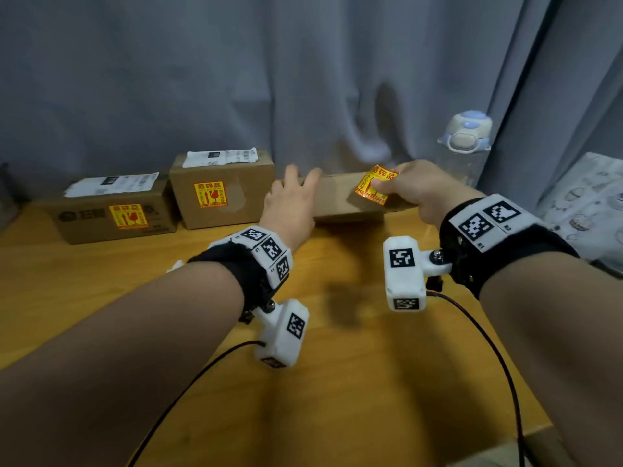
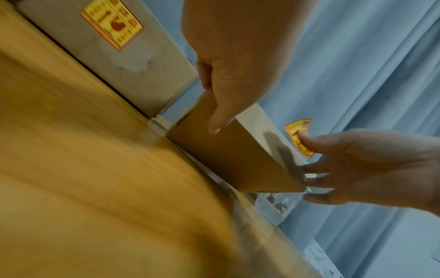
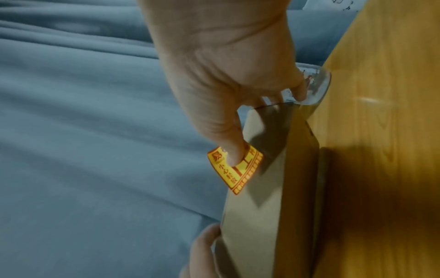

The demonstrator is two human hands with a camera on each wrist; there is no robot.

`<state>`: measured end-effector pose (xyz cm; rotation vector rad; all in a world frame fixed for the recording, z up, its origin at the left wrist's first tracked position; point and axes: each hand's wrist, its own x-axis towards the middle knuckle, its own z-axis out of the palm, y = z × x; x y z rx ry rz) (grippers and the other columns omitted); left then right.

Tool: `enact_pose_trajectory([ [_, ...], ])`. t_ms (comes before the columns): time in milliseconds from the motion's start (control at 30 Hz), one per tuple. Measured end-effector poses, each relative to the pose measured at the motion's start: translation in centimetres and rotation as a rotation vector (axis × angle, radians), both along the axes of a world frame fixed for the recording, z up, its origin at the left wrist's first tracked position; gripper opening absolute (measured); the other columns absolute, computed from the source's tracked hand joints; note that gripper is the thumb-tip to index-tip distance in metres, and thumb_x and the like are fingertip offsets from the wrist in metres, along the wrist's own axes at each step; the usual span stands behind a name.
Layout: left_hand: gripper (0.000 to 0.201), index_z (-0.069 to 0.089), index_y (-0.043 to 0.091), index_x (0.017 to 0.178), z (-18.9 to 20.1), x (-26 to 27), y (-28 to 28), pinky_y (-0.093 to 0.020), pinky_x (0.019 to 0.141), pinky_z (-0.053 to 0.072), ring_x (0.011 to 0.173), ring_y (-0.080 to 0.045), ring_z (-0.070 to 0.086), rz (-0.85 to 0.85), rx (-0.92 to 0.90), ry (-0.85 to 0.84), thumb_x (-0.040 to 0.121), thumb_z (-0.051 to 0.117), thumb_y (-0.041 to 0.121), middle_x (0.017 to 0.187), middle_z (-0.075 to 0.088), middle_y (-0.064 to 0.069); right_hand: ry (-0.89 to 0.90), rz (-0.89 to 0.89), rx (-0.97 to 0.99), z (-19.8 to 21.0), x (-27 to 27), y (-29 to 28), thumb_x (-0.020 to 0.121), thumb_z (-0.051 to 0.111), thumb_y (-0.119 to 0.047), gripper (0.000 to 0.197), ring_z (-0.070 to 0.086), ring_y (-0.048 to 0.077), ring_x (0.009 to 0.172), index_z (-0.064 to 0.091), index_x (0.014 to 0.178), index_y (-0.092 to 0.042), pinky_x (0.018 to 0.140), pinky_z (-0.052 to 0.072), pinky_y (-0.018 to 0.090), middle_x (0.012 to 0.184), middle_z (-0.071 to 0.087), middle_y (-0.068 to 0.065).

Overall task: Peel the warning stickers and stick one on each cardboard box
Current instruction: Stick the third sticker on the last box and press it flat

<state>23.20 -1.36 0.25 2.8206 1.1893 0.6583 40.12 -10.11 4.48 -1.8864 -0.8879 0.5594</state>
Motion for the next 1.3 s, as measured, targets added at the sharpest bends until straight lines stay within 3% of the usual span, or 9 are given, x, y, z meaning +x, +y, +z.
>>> enact_pose_trajectory([
  [100, 0.074, 0.031, 0.022, 0.135, 1.1, -2.4, -0.2, -0.045, 0.089, 0.043, 0.106, -0.035, 0.048, -0.044, 0.097, 0.076, 0.074, 0.073, 0.025, 0.123, 0.041, -0.012, -0.054, -0.017, 0.042, 0.1, -1.6, -1.1, 0.087, 0.065, -0.03, 0.031, 0.058, 0.021, 0.086, 0.061, 0.108, -0.01, 0.083, 0.045, 0.033, 0.089, 0.062, 0.004],
  [200, 0.077, 0.033, 0.024, 0.136, 1.9, -4.4, 0.0, -0.044, 0.096, 0.032, 0.115, -0.031, 0.039, -0.047, 0.246, 0.166, 0.071, 0.071, 0.042, 0.126, 0.044, -0.009, -0.464, -0.147, -0.021, 0.3, -3.1, -1.6, 0.086, 0.054, -0.051, 0.044, 0.051, 0.035, 0.112, 0.057, 0.117, -0.019, 0.1, 0.04, 0.045, 0.117, 0.055, 0.013],
  [267, 0.078, 0.037, 0.019, 0.134, 2.2, -5.2, 0.2, -0.044, 0.103, 0.025, 0.124, -0.03, 0.033, -0.097, 0.252, 0.185, 0.07, 0.071, 0.046, 0.131, 0.04, -0.008, -0.657, -0.146, -0.019, 1.1, -5.1, -2.2, 0.089, 0.05, -0.05, 0.037, 0.048, 0.035, 0.113, 0.06, 0.106, -0.017, 0.098, 0.039, 0.04, 0.116, 0.054, 0.015],
  [367, 0.078, 0.038, 0.011, 0.133, 2.5, -5.9, 0.1, -0.036, 0.104, 0.03, 0.123, -0.024, 0.04, -0.222, 0.109, 0.143, 0.07, 0.074, 0.042, 0.132, 0.044, -0.007, -0.449, 0.14, 0.056, 1.5, -7.5, -2.6, 0.092, 0.056, -0.035, 0.029, 0.056, 0.022, 0.071, 0.055, 0.073, -0.013, 0.059, 0.046, 0.023, 0.071, 0.056, 0.005],
  [567, 0.084, 0.031, 0.015, 0.139, 2.3, -6.4, -0.2, -0.033, 0.104, 0.034, 0.124, -0.02, 0.043, -0.299, 0.025, 0.115, 0.072, 0.075, 0.04, 0.135, 0.045, -0.004, -0.428, 0.208, -0.094, 0.7, -8.2, -2.1, 0.089, 0.059, -0.041, 0.038, 0.05, 0.013, 0.047, 0.064, 0.09, -0.003, 0.048, 0.041, 0.023, 0.058, 0.056, 0.006],
  [800, 0.086, 0.022, 0.027, 0.144, 2.1, -6.7, 0.1, -0.034, 0.101, 0.037, 0.119, -0.021, 0.045, -0.338, 0.052, 0.119, 0.075, 0.072, 0.04, 0.13, 0.047, -0.003, -0.484, 0.145, -0.127, 0.4, -8.0, -1.2, 0.085, 0.063, -0.042, 0.046, 0.059, 0.025, 0.073, 0.068, 0.097, 0.002, 0.062, 0.04, 0.03, 0.087, 0.069, 0.019],
  [1067, 0.084, 0.019, 0.034, 0.145, 2.0, -6.7, 0.6, -0.033, 0.097, 0.038, 0.117, -0.021, 0.044, -0.361, 0.07, 0.138, 0.078, 0.068, 0.041, 0.129, 0.046, -0.004, -0.559, 0.127, -0.177, 0.9, -8.3, -0.7, 0.086, 0.062, -0.042, 0.04, 0.053, 0.021, 0.076, 0.067, 0.093, -0.002, 0.05, 0.03, 0.02, 0.081, 0.06, 0.009],
  [1200, 0.085, 0.021, 0.031, 0.145, 1.9, -6.7, 0.7, -0.032, 0.098, 0.036, 0.117, -0.021, 0.045, -0.369, 0.076, 0.123, 0.076, 0.07, 0.041, 0.129, 0.047, -0.003, -0.597, 0.096, -0.191, 0.7, -8.5, -0.4, 0.086, 0.063, -0.04, 0.034, 0.051, 0.022, 0.073, 0.058, 0.076, -0.008, 0.047, 0.029, 0.025, 0.066, 0.052, 0.003],
  [1300, 0.087, 0.021, 0.03, 0.145, 1.9, -6.7, 0.7, -0.032, 0.098, 0.036, 0.117, -0.022, 0.045, -0.374, 0.07, 0.103, 0.075, 0.072, 0.04, 0.128, 0.048, -0.003, -0.621, 0.07, -0.198, 0.7, -8.6, -0.1, 0.086, 0.062, -0.041, 0.032, 0.05, 0.024, 0.078, 0.056, 0.081, -0.01, 0.053, 0.03, 0.028, 0.078, 0.054, 0.006],
])
